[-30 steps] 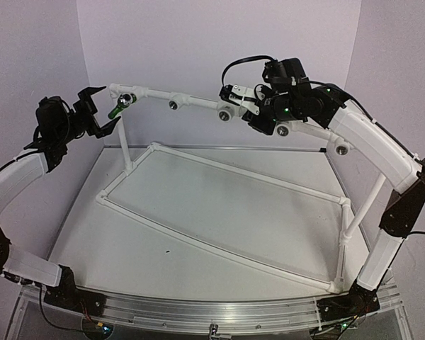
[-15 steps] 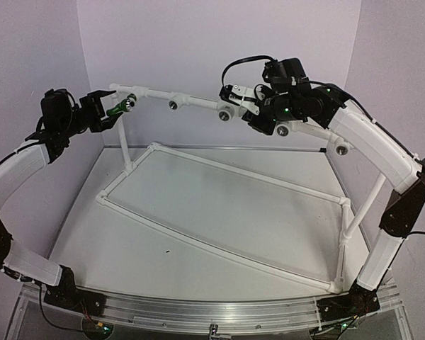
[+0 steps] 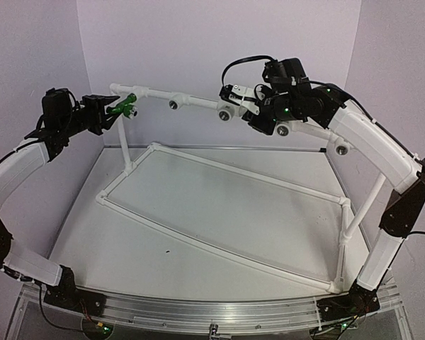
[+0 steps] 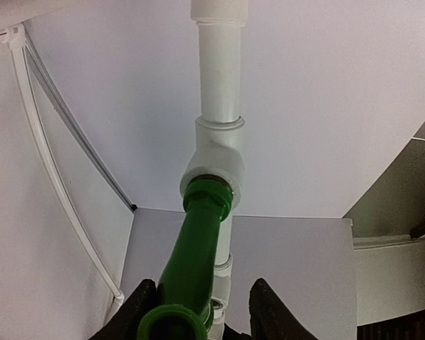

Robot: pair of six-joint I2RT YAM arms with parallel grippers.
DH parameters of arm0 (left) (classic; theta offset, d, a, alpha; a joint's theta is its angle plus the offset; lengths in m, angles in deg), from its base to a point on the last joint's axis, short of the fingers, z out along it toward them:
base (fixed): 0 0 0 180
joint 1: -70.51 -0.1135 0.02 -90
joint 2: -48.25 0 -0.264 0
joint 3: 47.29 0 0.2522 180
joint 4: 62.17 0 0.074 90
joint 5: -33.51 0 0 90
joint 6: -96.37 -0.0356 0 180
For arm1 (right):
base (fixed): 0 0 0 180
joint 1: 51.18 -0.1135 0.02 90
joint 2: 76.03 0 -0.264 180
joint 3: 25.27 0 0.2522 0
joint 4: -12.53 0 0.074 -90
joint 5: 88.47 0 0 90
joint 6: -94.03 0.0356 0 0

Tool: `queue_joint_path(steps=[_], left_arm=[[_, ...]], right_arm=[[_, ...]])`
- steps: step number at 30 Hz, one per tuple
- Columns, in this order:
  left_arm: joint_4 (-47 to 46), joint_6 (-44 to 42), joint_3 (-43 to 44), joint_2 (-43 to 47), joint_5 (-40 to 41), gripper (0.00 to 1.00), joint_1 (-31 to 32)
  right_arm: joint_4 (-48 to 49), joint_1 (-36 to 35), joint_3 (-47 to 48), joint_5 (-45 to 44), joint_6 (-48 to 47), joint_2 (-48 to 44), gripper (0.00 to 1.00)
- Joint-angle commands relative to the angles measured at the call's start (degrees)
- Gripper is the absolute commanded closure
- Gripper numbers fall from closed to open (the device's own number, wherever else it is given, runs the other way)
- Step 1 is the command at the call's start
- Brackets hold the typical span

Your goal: Install the water faucets

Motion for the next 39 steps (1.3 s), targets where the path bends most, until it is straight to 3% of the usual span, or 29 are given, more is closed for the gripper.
queue_joint_path(steps=[1,8,18,25,31,39], left_arm=[[-3.73,-8.82,2.26,0.21,-0.16,0.61,-0.01],[4.11,-23.54,5.95,-0.10,1.55,0.75,0.01],[10.96,-45.67,9.30,-1.55,3.58,0.82,0.97],[13.17,-71.76,10.19,-1.06,12.47,0.85,6.03],[14.59,-99.64,10.23,-1.14,19.90,0.83,10.90],[8.56,-133.71,5.15,-0.55,31.26,0.78,14.63]], right_arm=[[-1.66,-0.78,0.51,-0.08,7.09,0.27,1.00],[-1.66,-0.83,-0.05,-0.10,7.15,-0.18,1.00],[-1.67,-0.79,-0.64,-0.15,6.89,-0.98,1.00],[-1.67,-0.79,-1.01,-0.26,6.79,-1.29,1.00],[-1.66,-0.79,-1.13,-0.63,6.65,-1.46,1.00],[-1.67,-0.71,-1.77,-1.57,6.95,-1.70,1.00]])
